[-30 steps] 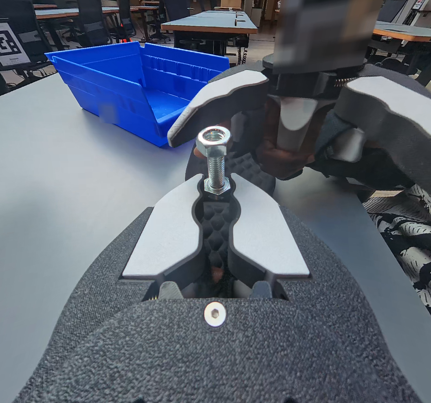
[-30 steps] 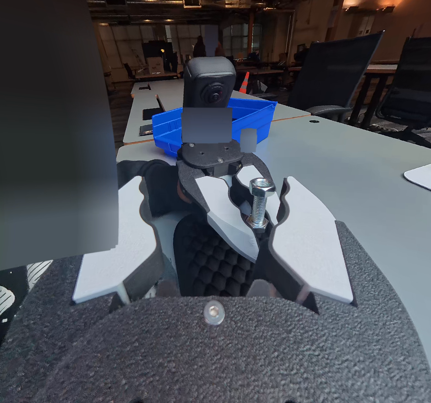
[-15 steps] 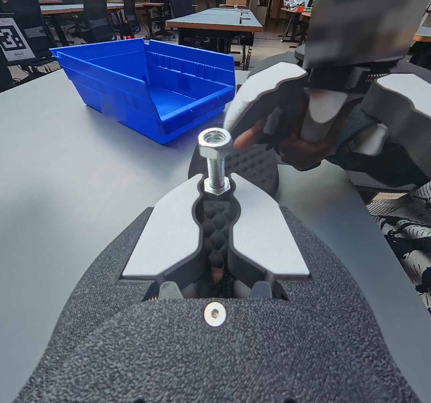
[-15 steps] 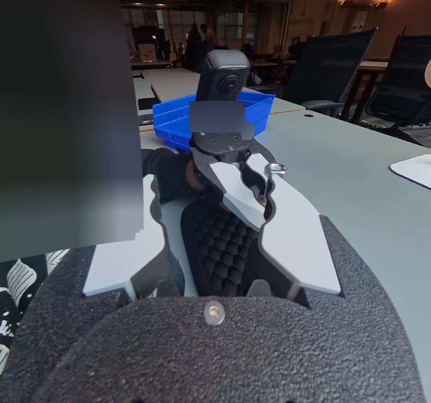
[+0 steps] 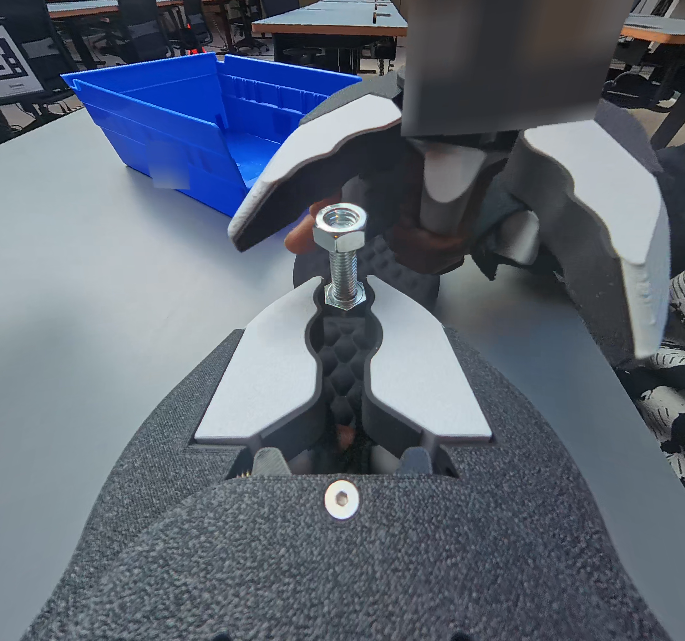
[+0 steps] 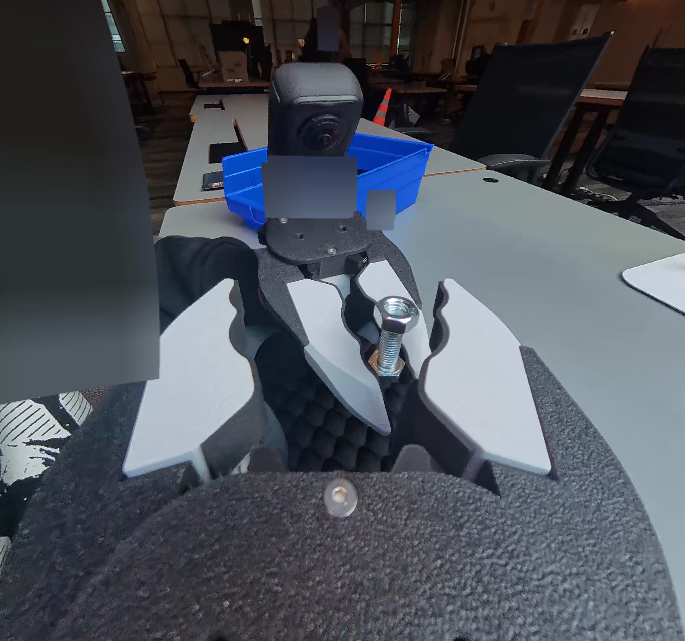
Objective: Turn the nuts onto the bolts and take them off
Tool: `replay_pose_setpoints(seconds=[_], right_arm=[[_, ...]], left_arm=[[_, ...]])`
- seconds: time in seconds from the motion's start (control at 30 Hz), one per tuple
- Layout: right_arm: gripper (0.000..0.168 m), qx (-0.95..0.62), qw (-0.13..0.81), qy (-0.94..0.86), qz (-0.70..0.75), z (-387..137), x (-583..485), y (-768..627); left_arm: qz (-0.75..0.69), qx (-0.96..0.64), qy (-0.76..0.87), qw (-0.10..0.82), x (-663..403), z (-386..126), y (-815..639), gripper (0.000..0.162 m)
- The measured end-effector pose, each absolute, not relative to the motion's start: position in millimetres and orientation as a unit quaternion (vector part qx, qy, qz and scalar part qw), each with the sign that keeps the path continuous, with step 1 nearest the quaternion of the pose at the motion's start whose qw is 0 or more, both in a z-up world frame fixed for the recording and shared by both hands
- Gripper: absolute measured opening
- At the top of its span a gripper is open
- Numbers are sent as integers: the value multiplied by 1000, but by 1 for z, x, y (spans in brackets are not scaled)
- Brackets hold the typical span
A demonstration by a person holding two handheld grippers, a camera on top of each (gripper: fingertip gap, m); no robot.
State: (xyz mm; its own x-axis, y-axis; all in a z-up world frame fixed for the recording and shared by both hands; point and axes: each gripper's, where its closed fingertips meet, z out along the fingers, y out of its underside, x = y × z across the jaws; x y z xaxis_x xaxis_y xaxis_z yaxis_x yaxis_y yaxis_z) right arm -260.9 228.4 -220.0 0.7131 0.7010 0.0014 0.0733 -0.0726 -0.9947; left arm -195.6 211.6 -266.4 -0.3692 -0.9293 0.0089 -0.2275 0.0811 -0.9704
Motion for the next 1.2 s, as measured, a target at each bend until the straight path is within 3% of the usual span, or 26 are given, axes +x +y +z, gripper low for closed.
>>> replay_pose_setpoints(seconds=[0.37, 0.47, 0.53, 0.83, 1.2], right_arm=[[82, -689, 629, -261, 246, -220, -249, 204], [64, -684, 631, -268, 248, -220, -249, 189], [61, -684, 639, -266, 231, -220, -244, 188], [95, -698, 620, -273, 231, -227, -251, 219], [91, -686, 620, -298, 236, -222, -265, 227]], left_arm=[[-514, -453, 642, 344, -195, -266, 215, 17], [-516, -454, 640, 344, -195, -265, 215, 17], [-516, -454, 640, 344, -195, -265, 215, 17], [-514, -450, 644, 344, -196, -265, 214, 17], [-514, -449, 647, 342, -196, -266, 213, 17]])
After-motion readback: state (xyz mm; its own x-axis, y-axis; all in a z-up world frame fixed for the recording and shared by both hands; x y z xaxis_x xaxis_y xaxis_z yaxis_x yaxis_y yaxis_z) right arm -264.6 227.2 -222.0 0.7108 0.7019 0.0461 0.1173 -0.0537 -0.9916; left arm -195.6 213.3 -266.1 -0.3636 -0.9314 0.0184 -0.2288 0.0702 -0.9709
